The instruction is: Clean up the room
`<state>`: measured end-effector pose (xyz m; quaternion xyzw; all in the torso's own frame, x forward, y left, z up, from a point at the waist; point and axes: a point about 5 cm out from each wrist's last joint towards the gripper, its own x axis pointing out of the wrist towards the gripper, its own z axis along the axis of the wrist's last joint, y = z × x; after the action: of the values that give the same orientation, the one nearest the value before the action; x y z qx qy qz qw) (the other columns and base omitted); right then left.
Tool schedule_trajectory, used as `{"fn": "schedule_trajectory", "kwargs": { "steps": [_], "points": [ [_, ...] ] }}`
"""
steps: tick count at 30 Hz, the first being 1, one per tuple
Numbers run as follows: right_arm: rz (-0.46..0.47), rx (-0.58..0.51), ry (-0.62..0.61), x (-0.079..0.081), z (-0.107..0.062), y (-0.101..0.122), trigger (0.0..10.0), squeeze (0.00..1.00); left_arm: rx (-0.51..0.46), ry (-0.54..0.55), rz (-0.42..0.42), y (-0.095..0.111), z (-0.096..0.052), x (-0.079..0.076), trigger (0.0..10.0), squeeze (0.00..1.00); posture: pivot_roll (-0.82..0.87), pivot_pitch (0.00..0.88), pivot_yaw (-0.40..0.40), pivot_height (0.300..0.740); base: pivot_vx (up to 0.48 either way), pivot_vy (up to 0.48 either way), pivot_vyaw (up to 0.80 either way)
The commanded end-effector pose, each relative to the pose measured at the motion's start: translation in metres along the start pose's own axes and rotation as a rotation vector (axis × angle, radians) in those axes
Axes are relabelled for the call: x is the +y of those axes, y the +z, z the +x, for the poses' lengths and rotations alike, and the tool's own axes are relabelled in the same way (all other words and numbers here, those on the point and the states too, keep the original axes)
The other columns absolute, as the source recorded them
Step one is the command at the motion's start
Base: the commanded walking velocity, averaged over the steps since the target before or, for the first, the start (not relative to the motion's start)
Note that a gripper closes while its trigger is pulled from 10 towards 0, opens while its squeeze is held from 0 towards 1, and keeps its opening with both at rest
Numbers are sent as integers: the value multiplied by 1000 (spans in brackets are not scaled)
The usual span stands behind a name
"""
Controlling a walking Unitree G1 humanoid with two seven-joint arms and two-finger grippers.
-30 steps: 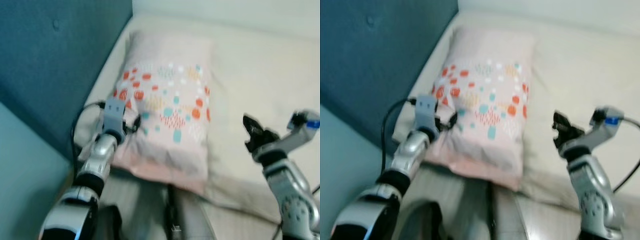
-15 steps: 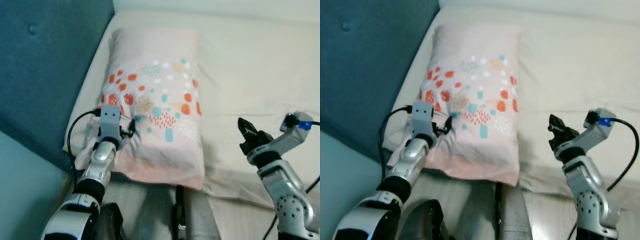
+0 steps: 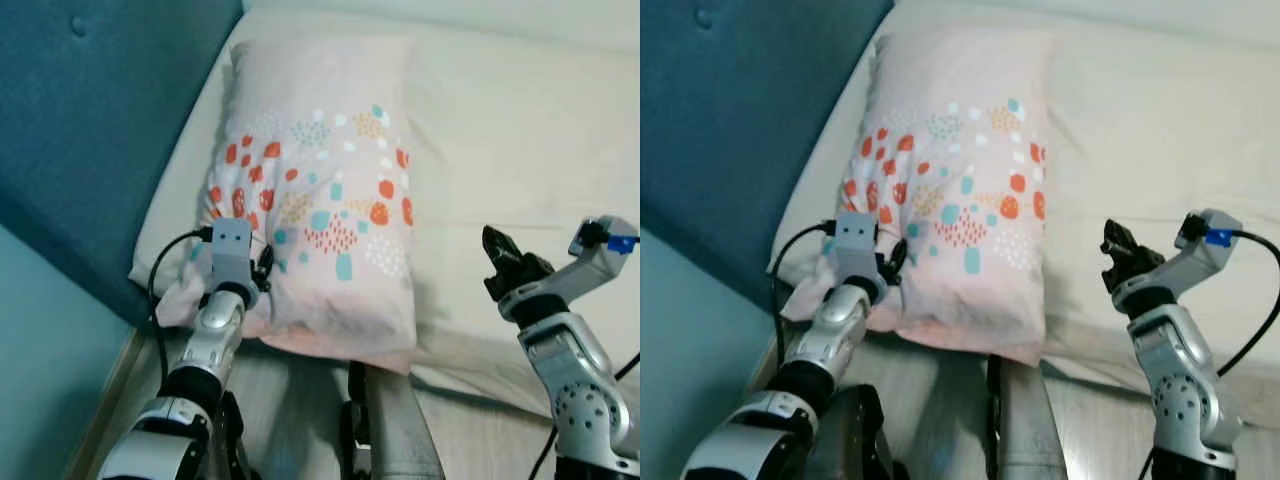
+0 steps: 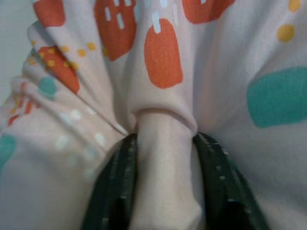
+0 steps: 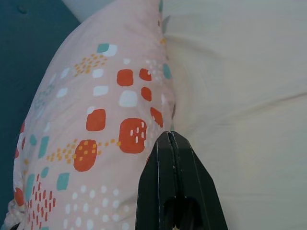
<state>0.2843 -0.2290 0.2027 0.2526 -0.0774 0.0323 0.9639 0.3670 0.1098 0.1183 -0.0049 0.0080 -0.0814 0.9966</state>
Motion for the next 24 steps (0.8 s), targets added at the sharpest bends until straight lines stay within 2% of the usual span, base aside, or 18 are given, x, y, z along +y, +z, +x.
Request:
{"fn": "schedule_trajectory", "kwargs": {
  "steps": [1, 9, 17, 19, 20, 21, 23, 24],
  "points": [
    [21, -6, -15, -3, -1, -2, 10000, 0, 220, -22, -38, -48, -17, -13, 0, 0, -181, 337, 31, 451, 0, 0, 0],
    [28, -27, -13, -1, 1, -1, 10000, 0, 231, -23, -50, -46, -15, -13, 0, 0, -182, 324, 50, 451, 0, 0, 0],
    [35, -61, -17, -1, 3, 5, 10000, 0, 157, -45, -41, -17, 3, -10, 0, 0, -178, 306, 65, 451, 0, 0, 0],
    [37, -65, -15, -1, 4, 5, 10000, 0, 111, -32, -29, -1, 11, -6, 0, 0, -177, 302, 65, 451, 0, 0, 0],
    [38, -69, -13, 0, 5, 5, 10000, 0, 56, 7, -17, 16, 17, 3, 0, 0, -181, 302, 69, 451, 0, 0, 0],
    [38, -69, -13, 0, 5, 5, 10000, 0, 56, 7, -17, 16, 17, 3, 0, 0, -181, 302, 69, 451, 0, 0, 0],
    [41, -76, -9, 1, 6, 6, 10000, 0, -62, 114, -8, 55, 29, 26, 0, 0, -181, 302, 69, 451, 0, 0, 0],
    [42, -79, -8, 2, 6, 6, 10000, 0, -146, 162, 20, 84, 34, 39, 0, 0, -181, 293, 69, 451, 0, 0, 0]
  ]
}}
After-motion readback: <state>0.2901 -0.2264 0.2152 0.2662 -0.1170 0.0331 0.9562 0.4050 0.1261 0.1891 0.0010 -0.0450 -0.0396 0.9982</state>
